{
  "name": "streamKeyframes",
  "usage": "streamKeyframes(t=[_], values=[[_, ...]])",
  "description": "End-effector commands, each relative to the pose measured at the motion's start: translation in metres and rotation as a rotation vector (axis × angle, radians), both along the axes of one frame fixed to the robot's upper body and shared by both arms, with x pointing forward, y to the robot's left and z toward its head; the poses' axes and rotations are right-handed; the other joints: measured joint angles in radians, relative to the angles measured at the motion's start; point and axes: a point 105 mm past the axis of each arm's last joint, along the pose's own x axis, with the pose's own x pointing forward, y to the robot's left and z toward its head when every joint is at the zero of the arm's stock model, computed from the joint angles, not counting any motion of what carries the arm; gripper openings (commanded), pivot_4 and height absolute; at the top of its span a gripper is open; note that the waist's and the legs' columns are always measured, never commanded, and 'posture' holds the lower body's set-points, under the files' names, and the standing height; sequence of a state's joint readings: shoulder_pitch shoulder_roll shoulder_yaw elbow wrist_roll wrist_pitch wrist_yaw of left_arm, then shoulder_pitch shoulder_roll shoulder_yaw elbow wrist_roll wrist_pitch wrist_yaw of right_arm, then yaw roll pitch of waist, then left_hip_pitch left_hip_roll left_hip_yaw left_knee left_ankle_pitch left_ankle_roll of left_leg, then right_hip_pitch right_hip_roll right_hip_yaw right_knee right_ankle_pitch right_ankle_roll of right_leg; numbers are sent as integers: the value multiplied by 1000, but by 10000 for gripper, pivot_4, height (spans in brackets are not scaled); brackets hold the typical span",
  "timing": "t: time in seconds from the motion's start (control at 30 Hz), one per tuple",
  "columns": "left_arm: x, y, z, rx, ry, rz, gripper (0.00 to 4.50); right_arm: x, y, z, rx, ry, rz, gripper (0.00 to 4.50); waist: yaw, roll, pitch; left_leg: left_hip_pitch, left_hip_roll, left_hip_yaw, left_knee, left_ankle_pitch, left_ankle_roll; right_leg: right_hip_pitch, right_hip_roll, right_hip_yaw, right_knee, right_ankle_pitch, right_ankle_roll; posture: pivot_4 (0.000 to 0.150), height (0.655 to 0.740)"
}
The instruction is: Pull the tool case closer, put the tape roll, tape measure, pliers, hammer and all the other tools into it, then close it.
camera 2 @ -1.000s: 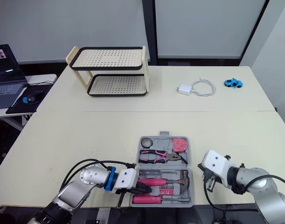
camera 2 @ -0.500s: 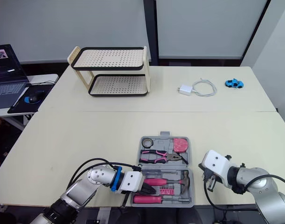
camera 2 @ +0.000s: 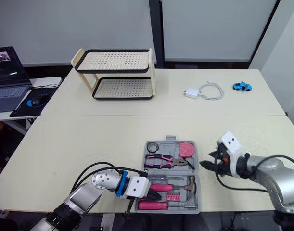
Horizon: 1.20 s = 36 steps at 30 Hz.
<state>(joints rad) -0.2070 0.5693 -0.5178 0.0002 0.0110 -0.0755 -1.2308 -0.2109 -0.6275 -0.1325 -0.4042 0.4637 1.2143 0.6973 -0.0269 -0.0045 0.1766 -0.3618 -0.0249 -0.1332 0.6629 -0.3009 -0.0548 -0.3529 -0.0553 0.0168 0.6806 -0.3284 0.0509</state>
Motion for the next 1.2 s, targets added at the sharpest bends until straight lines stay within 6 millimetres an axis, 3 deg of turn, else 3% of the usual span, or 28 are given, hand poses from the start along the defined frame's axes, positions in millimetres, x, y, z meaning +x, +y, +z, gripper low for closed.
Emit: streamKeyframes(t=[0.03,0.17,0.53,0.8,1.2], values=[[-1,0,-11,60,20,27,0,16,3,-3,29,43,-72,44809,1,1,-1,0,0,0,0,0,0,0,0,0,0,0,0,1500,7400],[-2,-3,-12,64,30,28,0,35,7,-12,46,81,-148,44809,1,3,-2,-1,0,0,0,0,0,0,0,0,0,0,0,1500,7400],[0,8,-18,102,53,49,0,54,26,-27,173,204,-191,44809,-4,7,-4,-1,0,0,0,0,0,-1,0,0,0,0,0,1500,7400],[-1,23,-29,147,75,69,0,60,42,-38,199,247,-169,44809,-7,7,-9,0,0,0,-1,0,0,-1,1,0,0,0,0,1500,7400],[-6,33,-42,181,93,74,0,61,67,-34,342,256,-34,44809,-17,7,-16,2,0,0,-2,0,0,-1,2,0,1,0,0,1500,7400]])
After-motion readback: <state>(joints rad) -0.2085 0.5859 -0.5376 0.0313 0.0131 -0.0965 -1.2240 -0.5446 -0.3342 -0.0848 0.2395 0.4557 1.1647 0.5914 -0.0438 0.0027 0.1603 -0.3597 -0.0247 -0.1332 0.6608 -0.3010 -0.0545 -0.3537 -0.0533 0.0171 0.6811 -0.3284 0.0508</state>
